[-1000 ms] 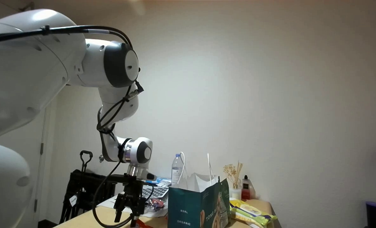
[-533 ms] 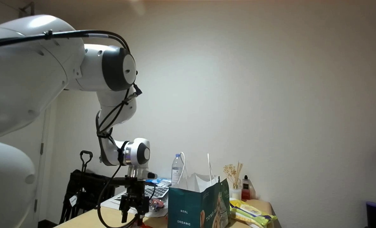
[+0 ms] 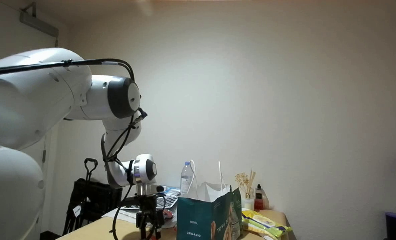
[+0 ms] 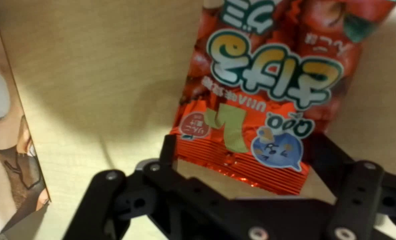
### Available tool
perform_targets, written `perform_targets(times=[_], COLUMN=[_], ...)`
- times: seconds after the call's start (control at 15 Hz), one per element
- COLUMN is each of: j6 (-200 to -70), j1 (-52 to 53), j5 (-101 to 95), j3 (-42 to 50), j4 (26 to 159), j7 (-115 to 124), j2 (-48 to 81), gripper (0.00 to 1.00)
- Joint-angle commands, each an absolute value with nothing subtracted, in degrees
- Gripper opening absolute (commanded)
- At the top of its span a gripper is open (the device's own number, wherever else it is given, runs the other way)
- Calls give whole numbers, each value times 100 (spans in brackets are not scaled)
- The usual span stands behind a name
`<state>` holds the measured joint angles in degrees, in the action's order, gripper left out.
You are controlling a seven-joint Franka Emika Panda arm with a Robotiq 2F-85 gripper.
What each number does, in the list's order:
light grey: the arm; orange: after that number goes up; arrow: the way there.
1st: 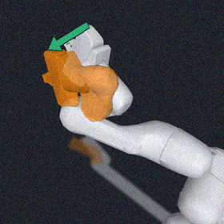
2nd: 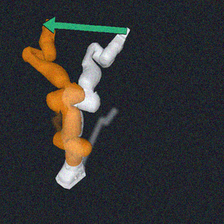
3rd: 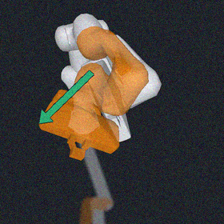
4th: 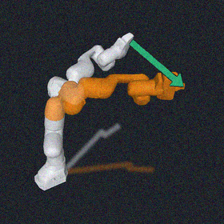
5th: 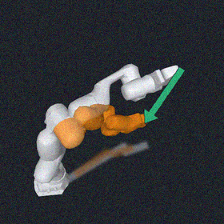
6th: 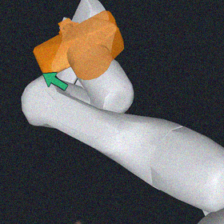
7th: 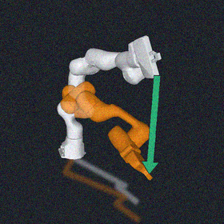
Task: Put the orange sachet in the bag
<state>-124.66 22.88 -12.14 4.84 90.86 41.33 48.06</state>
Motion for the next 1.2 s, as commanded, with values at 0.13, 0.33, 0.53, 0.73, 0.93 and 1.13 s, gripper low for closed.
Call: perform_targets(times=[0.13,0.33,0.53,0.73,0.93,1.13], j6=[-12278,-12134,-12056,-12009,-11910,-11883], j1=[2522,2499,2402,2349,2275,2171], j5=[-1300,-1210,-1098,-1056,-964,-813], j3=[517,485,431,410,323,176], j4=[8343,8153,8072,8023,8140,8336], j7=[4536,4663,4705,4726,4639,4538], j2=[5253,5392,5446,5461,5336,5103], gripper=[100,67,47,27,8,0])
